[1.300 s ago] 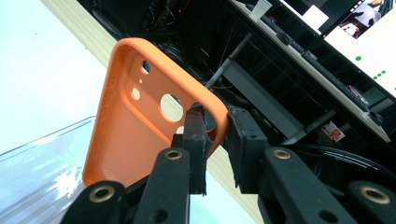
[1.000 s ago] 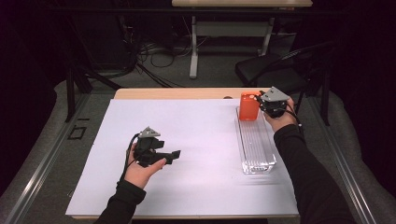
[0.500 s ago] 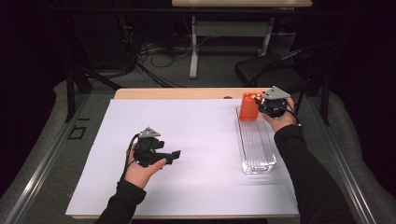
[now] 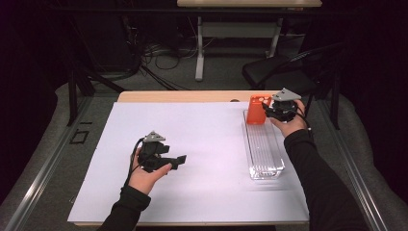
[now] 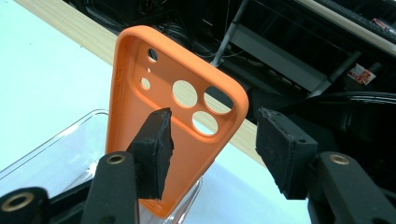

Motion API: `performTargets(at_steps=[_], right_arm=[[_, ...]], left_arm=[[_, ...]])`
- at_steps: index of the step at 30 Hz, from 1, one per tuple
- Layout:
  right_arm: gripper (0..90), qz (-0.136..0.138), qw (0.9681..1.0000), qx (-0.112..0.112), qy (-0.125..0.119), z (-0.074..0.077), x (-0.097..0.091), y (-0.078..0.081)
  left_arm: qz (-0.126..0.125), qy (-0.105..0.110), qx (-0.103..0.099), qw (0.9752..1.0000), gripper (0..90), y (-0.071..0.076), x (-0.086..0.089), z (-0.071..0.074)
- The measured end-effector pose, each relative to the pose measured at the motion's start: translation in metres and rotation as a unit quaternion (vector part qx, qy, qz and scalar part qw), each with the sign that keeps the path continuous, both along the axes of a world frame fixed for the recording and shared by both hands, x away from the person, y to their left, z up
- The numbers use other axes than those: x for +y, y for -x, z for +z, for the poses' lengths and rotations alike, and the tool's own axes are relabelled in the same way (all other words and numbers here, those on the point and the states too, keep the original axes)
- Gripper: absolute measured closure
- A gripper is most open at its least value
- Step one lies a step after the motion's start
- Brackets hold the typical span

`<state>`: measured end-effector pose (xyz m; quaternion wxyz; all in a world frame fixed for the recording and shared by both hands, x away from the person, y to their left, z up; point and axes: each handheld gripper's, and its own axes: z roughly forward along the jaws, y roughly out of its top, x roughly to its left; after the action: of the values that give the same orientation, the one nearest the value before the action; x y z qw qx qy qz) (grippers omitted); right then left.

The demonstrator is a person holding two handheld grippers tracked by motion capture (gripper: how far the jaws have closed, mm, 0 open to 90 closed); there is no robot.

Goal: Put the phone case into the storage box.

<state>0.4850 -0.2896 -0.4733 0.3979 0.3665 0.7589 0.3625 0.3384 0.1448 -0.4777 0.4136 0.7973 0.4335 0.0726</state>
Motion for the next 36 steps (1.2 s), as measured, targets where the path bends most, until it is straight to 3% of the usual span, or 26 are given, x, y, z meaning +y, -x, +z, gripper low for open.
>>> performTargets(at_steps=[8,20,29,36], right_arm=[[44.2,-0.003,1.0,0.01,0.0,0.004,-0.001,0.006],[45.1,-0.032,0.9992,0.021,-0.012,0.004,-0.011,0.018],[46.2,-0.013,0.9986,0.036,-0.037,0.009,-0.011,0.03],[44.2,-0.023,0.9973,0.05,-0.049,0.013,-0.008,0.034]], left_arm=[[-0.002,0.0,0.0,1.0,20.6,0.0,-0.003,0.0],[-0.001,-0.001,0.002,1.0,20.5,-0.001,-0.002,0.0],[-0.003,-0.004,0.006,1.0,20.4,-0.002,-0.002,-0.001],[-0.006,0.0,0.007,1.0,19.7,-0.002,-0.003,0.0]])
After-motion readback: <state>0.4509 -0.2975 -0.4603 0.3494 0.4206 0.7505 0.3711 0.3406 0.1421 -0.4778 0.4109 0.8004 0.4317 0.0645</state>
